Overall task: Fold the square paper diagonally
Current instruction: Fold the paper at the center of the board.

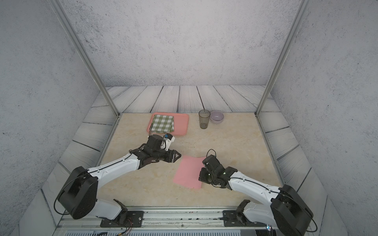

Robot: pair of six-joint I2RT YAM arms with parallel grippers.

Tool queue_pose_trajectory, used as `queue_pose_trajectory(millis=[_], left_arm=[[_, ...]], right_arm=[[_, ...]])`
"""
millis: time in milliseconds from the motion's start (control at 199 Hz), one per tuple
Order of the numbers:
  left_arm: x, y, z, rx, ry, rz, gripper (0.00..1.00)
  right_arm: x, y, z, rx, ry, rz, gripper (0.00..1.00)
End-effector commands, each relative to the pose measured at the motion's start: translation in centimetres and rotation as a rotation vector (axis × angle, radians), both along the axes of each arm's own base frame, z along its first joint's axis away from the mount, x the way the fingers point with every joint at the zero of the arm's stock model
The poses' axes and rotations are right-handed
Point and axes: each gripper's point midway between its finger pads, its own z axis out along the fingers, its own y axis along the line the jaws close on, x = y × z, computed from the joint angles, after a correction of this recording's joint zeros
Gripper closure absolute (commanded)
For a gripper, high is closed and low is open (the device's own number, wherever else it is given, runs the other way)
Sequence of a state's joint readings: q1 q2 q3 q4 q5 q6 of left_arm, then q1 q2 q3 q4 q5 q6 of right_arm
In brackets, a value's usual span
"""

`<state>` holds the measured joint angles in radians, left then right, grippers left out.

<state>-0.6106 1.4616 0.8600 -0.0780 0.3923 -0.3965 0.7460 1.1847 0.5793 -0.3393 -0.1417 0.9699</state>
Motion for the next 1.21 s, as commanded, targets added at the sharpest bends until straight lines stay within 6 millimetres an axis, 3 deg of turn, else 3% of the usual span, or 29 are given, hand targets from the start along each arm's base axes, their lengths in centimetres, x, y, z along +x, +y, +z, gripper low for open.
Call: queue_pose_trajectory(millis=[0,242,494,761,912,1073,1204], left_arm=[[-0.8,-0.2,-1.5,-0.012,0.071,-0.008,0.40],[-2.0,-1.5,-2.7,-0.064,0.097,-0.020,0.40],[-2.7,-1.3,-3.3,-0.086,0.098,0.003,0.40],[-4.9,-4.7,-4.3,-0.087,0.121,-0.114,0.45],[-5.8,-6.9,-5.1,-0.059,0.109,-0.147,0.49],[-6.1,-6.8,-7.3,-0.040,0.137,-0.128,0.53],[-6.6,-6.3,-8.4,-0.024,0.153,-0.127,0.54]], right_arm=[[-2.4,-1.7,-1.7,-0.132,0.132,0.135,1.00],[-2.0,-3.9,-1.0,-0.283,0.199,0.233,1.00],[-1.3,-5.9,0.5,-0.379,0.215,0.294,1.00],[-0.4,-6.1,-0.2,-0.460,0.264,0.364,1.00],[0.0,-4.6,-0.1,-0.388,0.275,0.365,1.00],[0.4,-3.3,0.4,-0.293,0.279,0.348,1.00],[0.7,-3.5,0.4,-0.218,0.299,0.306,1.00]])
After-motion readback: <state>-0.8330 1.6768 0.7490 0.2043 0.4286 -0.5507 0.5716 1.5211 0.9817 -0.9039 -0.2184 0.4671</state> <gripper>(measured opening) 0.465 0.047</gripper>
